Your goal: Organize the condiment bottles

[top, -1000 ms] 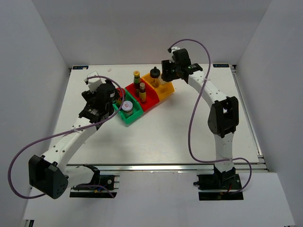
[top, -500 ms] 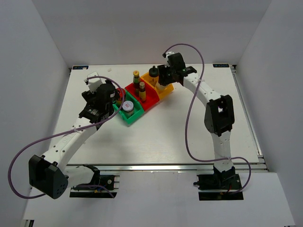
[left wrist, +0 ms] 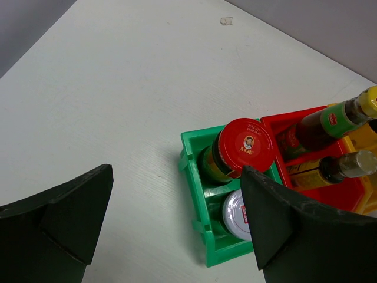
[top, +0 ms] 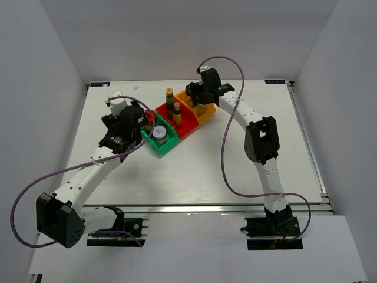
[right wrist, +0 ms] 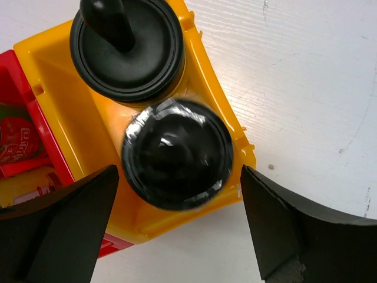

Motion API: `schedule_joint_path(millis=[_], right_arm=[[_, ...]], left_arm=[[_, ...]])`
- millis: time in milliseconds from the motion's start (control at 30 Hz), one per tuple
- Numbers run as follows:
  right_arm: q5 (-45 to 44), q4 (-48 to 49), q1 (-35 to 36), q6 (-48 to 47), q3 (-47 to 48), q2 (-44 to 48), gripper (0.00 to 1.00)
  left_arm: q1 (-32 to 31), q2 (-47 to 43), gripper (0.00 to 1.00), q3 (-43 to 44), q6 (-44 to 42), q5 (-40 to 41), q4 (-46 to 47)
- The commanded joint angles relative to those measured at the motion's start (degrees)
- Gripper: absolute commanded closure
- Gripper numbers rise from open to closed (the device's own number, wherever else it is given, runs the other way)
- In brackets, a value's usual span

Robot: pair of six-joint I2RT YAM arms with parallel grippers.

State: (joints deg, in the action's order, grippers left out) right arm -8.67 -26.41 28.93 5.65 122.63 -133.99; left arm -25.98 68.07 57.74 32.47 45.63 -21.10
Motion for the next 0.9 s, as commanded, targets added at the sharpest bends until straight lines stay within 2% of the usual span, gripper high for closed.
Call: schedule_joint_path(millis=[0,233,333,367,467,500,567,600,633,667,700,733,800,833,867], right_arm=[[-1.09,2.07,0.52,-0.46,2.88,2.15,0.11],[-0.12,5.49,0.52,-1.87,0.87,10.67,0.11],[-3.62,7.16,0.17,-0.82,-5.80,19.96,0.11],[-4.60,7.51,-0.27,-0.21,-10.87,21.91,0.11],[-3.30,7.52,-4.48,4.78,-19.68,30.18,0.11],[-1.81,7.26,-8.50,6.72,-26.15,32.28,0.11],[5.48,7.86,-13.96,10.50,-33.82,38.50,0.11],[8.03,8.30,-19.64,13.31,-41.08,40.55,0.11],[13.01,8.92,-22.22,14.12,-44.63,44.13,0.11],[13.50,9.71,-24.25,14.65,-47.71,45.65,0.11],[13.07,9.80,-26.71,14.65,-50.36,47.14,0.11],[8.88,9.72,-27.08,14.83,-54.65,49.77,0.11],[2.71,9.54,-27.17,14.65,-57.75,51.81,0.11],[-1.05,9.37,-27.17,14.48,-59.24,52.95,0.11],[-1.96,9.19,-27.17,14.39,-59.52,53.22,0.11]], left_arm=[[0.31,-1.45,0.02,-0.25,0.40,1.13,-0.52],[0.31,-1.37,0.02,0.71,0.66,1.22,-1.13],[0.31,-1.01,0.02,1.85,2.15,0.26,-3.32],[0.31,-1.01,0.02,2.03,2.51,-0.10,-3.85],[0.40,-0.93,0.02,2.29,4.00,-1.15,-5.43],[0.40,-1.10,0.02,2.21,4.35,-1.50,-5.79],[1.10,-1.10,0.02,1.68,5.58,-2.73,-6.67],[1.54,-1.01,0.02,1.50,5.94,-3.69,-6.76],[2.94,-0.93,0.02,0.72,5.68,-6.92,-6.58],[3.65,-0.75,0.02,0.10,5.50,-8.52,-5.63],[4.35,-0.66,0.02,-0.60,4.89,-9.93,-4.66],[5.66,-0.31,0.02,-1.30,4.10,-12.81,-3.78],[7.51,0.13,0.02,-2.10,3.66,-16.51,-1.93],[10.04,0.91,0.02,-2.10,3.22,-20.88,-1.05],[11.63,1.53,0.02,-2.01,3.30,-23.36,-0.18]])
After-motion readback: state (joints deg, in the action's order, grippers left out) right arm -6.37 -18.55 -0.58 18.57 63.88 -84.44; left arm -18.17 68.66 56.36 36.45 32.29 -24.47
